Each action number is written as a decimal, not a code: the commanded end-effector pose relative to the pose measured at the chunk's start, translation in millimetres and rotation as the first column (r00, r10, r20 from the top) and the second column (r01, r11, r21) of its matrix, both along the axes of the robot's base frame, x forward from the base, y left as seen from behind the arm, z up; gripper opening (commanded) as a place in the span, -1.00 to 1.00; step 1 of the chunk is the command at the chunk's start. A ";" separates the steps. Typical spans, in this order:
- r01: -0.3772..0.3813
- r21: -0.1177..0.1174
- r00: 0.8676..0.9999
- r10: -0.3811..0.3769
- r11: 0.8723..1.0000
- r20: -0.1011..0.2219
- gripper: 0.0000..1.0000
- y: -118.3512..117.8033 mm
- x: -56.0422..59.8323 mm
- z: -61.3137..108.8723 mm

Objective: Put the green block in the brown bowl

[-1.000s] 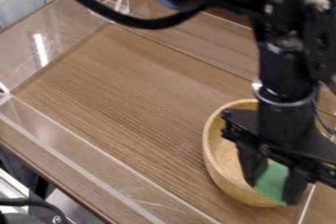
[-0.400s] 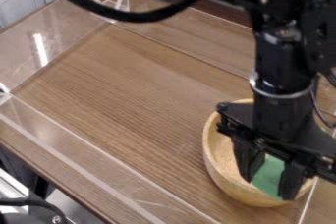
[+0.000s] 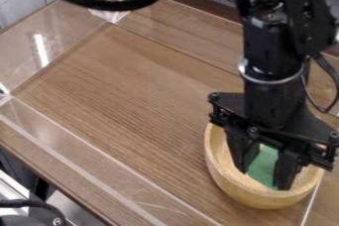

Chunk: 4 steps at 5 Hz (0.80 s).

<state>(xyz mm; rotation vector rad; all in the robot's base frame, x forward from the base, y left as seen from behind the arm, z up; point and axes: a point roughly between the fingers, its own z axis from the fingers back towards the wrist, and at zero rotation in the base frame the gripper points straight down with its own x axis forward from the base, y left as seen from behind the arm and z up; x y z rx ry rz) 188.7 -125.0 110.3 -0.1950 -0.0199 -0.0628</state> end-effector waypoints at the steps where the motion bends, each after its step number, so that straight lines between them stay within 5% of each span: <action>1: -0.018 -0.023 0.998 0.019 1.000 0.052 -1.00 1.9 5.8 12.2; 4: -0.034 -0.031 0.997 0.035 0.999 0.063 -1.00 2.1 5.4 11.6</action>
